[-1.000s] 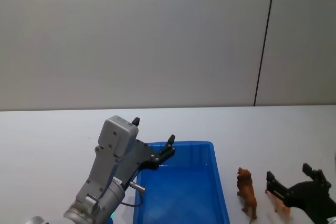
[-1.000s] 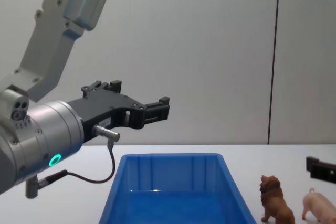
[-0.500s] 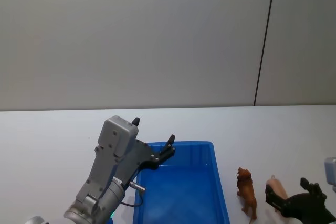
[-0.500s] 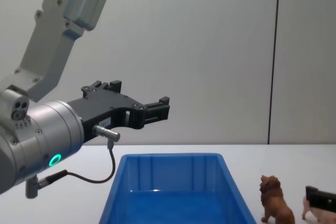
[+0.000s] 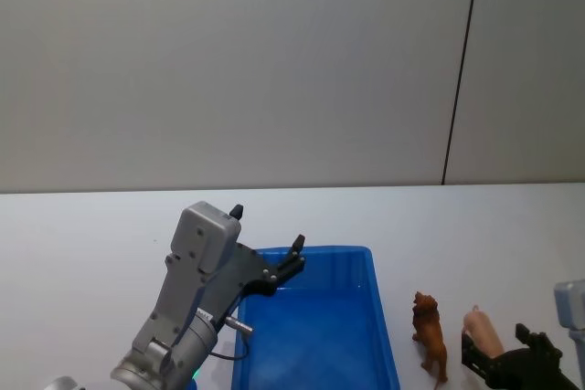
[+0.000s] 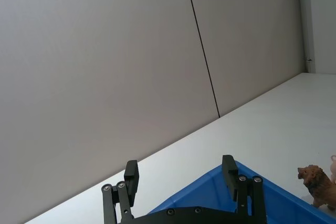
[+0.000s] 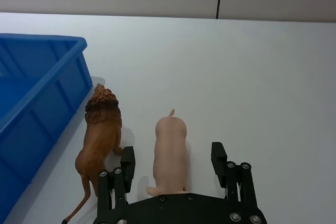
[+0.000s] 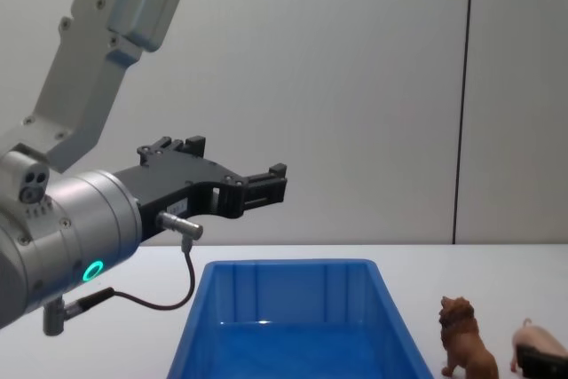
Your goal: Pick up the two dolls from the table and place them into the box.
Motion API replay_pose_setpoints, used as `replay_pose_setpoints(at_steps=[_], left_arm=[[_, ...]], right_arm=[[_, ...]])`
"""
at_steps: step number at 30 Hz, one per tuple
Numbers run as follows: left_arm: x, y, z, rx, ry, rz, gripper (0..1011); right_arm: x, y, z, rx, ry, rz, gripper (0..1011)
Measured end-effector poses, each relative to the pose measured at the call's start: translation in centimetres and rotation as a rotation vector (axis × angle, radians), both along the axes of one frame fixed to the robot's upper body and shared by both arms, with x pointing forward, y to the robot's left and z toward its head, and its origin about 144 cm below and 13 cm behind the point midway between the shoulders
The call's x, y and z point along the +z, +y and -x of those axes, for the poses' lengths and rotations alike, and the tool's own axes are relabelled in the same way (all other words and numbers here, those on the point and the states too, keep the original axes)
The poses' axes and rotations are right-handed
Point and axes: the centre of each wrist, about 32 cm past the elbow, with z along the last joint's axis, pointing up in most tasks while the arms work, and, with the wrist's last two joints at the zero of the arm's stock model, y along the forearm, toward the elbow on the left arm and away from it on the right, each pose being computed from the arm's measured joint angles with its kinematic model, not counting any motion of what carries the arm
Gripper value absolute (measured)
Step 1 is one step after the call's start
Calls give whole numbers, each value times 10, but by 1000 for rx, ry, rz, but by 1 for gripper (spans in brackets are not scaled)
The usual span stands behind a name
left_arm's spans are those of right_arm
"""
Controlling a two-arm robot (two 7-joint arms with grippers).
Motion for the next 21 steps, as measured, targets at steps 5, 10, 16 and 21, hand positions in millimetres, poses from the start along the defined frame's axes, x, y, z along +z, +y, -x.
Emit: replay_pose_setpoints(at_steps=[5,10,16,21], left_arm=[[0,0,0,0,0,0,1001],[0,0,0,0,0,0,1001],[0,0,0,0,0,0,1001],[0,0,0,0,0,0,1001]], right_arm=[[-2,0,-2,10,20,-6,781],[-5,1,-4,19,43,-13,641],[-6,1,-5,27,56,-20,441],[-5,2,-6,30,56,-22,364]])
